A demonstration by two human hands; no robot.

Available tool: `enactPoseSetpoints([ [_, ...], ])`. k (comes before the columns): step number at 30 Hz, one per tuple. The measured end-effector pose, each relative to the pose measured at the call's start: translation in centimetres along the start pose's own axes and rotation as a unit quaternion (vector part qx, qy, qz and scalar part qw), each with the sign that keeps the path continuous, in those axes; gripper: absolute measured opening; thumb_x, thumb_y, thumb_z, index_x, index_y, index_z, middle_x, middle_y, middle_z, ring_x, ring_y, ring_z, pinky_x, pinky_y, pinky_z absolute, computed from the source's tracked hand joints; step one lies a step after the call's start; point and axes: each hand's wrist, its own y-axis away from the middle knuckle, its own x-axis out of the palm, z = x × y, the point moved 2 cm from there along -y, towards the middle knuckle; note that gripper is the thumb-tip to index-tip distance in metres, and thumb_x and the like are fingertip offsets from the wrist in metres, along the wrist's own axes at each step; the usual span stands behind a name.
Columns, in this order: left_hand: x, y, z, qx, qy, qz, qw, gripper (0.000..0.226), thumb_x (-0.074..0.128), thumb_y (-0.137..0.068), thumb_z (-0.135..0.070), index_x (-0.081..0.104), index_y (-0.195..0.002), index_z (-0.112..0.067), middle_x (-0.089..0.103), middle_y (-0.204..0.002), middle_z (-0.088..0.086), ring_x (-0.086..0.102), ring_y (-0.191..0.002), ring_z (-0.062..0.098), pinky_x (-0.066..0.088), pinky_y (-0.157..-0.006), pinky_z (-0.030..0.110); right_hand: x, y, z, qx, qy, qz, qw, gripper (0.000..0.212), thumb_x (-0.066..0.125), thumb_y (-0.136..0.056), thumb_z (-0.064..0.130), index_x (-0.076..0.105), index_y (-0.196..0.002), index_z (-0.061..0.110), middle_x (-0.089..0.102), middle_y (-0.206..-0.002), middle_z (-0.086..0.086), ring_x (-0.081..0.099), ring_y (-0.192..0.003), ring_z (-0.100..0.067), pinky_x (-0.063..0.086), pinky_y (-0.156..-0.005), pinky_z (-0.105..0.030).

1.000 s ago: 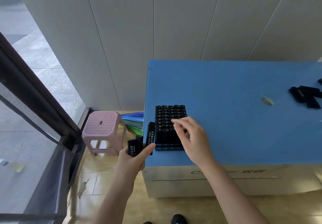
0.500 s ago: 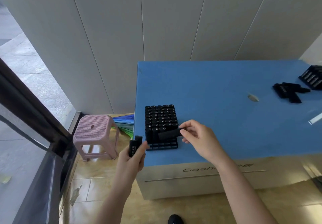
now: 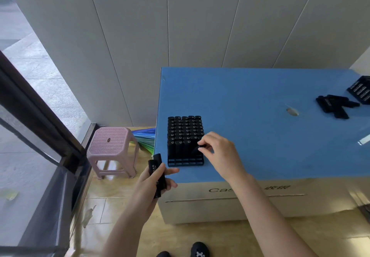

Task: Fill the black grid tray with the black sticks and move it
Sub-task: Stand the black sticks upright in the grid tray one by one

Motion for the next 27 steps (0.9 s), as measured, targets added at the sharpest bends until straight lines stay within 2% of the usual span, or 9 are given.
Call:
enactPoseSetpoints([
  [3,-0.1,0.1,0.1,-0.010,-0.003,-0.013,1.000,0.024,0.048,-0.095,-0.021,0.057,-0.093,0.001,0.062,-0.071,0.008,0.052,-0.061,0.022,0.037,-0.063,0.030,0.3,-0.8,0.0,-0.009,0.013,0.003,1.000,0.008,0.069,-0.081,0.012,0.066,-0.088,0.011,0.065,-0.089,0.004,0.063,-0.074,-0.015,0.052,-0.071,-0.033],
  [7,-0.2,0.1,-0.1,-0.019,-0.008,-0.025,0.999,0.022,0.048,-0.095,-0.021,0.052,-0.094,0.000,0.057,-0.048,-0.002,0.050,-0.060,0.022,0.038,-0.060,0.028,0.5,-1.4,0.2,-0.018,0.023,0.002,1.000,0.012,0.071,-0.079,0.016,0.069,-0.090,0.013,0.068,-0.088,0.004,0.064,-0.078,-0.013,0.052,-0.074,-0.028],
  [10,-0.2,0.1,-0.2,-0.024,-0.056,-0.029,0.998,0.025,0.048,-0.095,-0.027,0.052,-0.088,-0.004,0.056,-0.055,0.007,0.049,-0.053,0.019,0.036,-0.056,0.026,0.9,-1.5,0.2,-0.026,0.030,-0.001,0.999,0.008,0.072,-0.078,0.020,0.071,-0.084,0.014,0.067,-0.084,0.008,0.063,-0.073,-0.013,0.048,-0.064,-0.025],
  [15,-0.1,0.0,-0.5,-0.032,-0.085,-0.024,0.996,0.033,0.050,-0.092,-0.036,0.055,-0.080,-0.006,0.050,-0.052,0.001,0.042,-0.046,0.014,0.030,-0.046,0.022,1.0,-1.5,0.0,-0.046,0.048,-0.021,0.998,0.004,0.074,-0.076,0.019,0.073,-0.080,0.018,0.068,-0.080,0.010,0.062,-0.074,-0.012,0.042,-0.057,-0.019],
  [19,-0.1,-0.2,-0.6,-0.003,-0.101,-0.039,0.994,0.030,0.063,-0.082,-0.035,0.059,-0.082,-0.005,0.050,-0.061,0.002,0.047,-0.048,0.011,0.032,-0.044,0.020,1.0,-1.5,0.1,-0.070,0.063,-0.027,0.995,0.003,0.071,-0.079,0.019,0.074,-0.077,0.019,0.066,-0.079,0.011,0.059,-0.071,-0.012,0.042,-0.052,-0.021],
  [23,0.1,-0.2,-1.0,0.033,-0.106,-0.046,0.993,0.048,0.072,-0.064,-0.039,0.061,-0.086,0.003,0.053,-0.056,0.004,0.047,-0.056,0.022,0.029,-0.039,0.018,1.1,-0.7,0.2,-0.074,0.076,-0.043,0.993,0.009,0.070,-0.080,0.017,0.072,-0.089,0.018,0.060,-0.084,0.007,0.054,-0.070,-0.010,0.038,-0.053,-0.018],
  [25,0.3,-0.3,-1.1,0.050,-0.105,-0.048,0.992,0.046,0.072,-0.060,-0.039,0.061,-0.081,0.001,0.055,-0.052,0.007,0.043,-0.060,0.026,0.027,-0.037,0.018,1.3,-0.2,0.1,-0.058,0.072,-0.037,0.995,0.017,0.065,-0.084,0.018,0.071,-0.101,0.018,0.058,-0.090,0.005,0.052,-0.076,-0.010,0.038,-0.059,-0.019],
  [27,0.6,-0.3,-1.2,0.059,-0.102,-0.052,0.992,0.041,0.073,-0.060,-0.039,0.061,-0.076,-0.004,0.059,-0.052,0.009,0.041,-0.053,0.024,0.027,-0.036,0.018,1.4,0.3,0.2,-0.027,0.051,-0.021,0.998,0.026,0.057,-0.090,0.021,0.064,-0.115,0.018,0.055,-0.103,0.004,0.052,-0.088,-0.010,0.041,-0.068,-0.020],
])
